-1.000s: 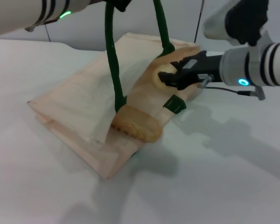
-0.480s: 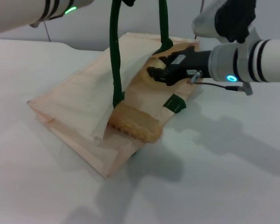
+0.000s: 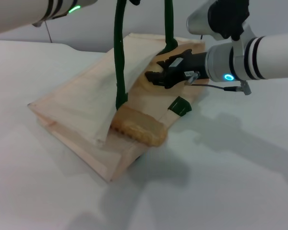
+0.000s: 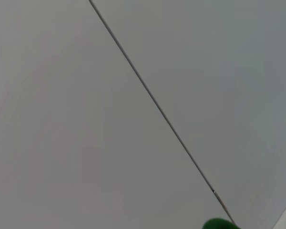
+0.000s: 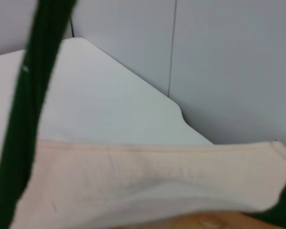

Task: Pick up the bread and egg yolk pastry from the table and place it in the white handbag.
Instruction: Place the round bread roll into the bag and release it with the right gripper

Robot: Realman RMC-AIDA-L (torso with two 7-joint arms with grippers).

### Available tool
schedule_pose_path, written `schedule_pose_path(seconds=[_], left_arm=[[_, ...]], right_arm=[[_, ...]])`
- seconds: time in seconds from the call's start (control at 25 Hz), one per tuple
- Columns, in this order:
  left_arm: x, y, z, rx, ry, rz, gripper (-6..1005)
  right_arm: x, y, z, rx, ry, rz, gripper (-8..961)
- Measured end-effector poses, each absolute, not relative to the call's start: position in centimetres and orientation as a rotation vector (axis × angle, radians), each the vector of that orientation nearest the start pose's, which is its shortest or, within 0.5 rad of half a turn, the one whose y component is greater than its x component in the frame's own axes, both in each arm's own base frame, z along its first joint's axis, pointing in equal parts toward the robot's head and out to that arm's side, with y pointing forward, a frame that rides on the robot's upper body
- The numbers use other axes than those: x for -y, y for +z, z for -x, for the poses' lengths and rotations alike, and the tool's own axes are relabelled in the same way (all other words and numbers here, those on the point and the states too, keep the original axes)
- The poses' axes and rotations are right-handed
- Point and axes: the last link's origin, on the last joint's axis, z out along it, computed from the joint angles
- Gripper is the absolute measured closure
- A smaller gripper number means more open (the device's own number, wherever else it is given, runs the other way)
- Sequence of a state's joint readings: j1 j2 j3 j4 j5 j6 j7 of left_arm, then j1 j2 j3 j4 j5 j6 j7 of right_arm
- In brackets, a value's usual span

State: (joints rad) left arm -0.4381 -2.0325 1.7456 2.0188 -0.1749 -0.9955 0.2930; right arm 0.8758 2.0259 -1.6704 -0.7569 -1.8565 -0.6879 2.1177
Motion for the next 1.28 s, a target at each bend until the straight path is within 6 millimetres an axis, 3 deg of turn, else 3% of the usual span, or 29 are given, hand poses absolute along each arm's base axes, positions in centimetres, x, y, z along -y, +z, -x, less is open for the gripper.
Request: schedule_pose_path(seconds=[0.44, 0.84, 1.28], left_arm=[[-35.2, 6.8, 4.0, 0.116, -0.112, 2.072, 882], [-35.8, 7.3, 5.3, 0.163, -0.087, 2.051, 882], [-36.6, 7.4, 7.4, 0.224, -0.084, 2.025, 882]], right_arm=[[-44.2, -7.3, -12.8, -0.596, 0.188, 2.580, 507], [-43.7, -6.9, -14.3, -0.642, 0.144, 2.603, 169], [-43.9, -3.8, -18.6, -0.769, 0.084, 2.523, 171]])
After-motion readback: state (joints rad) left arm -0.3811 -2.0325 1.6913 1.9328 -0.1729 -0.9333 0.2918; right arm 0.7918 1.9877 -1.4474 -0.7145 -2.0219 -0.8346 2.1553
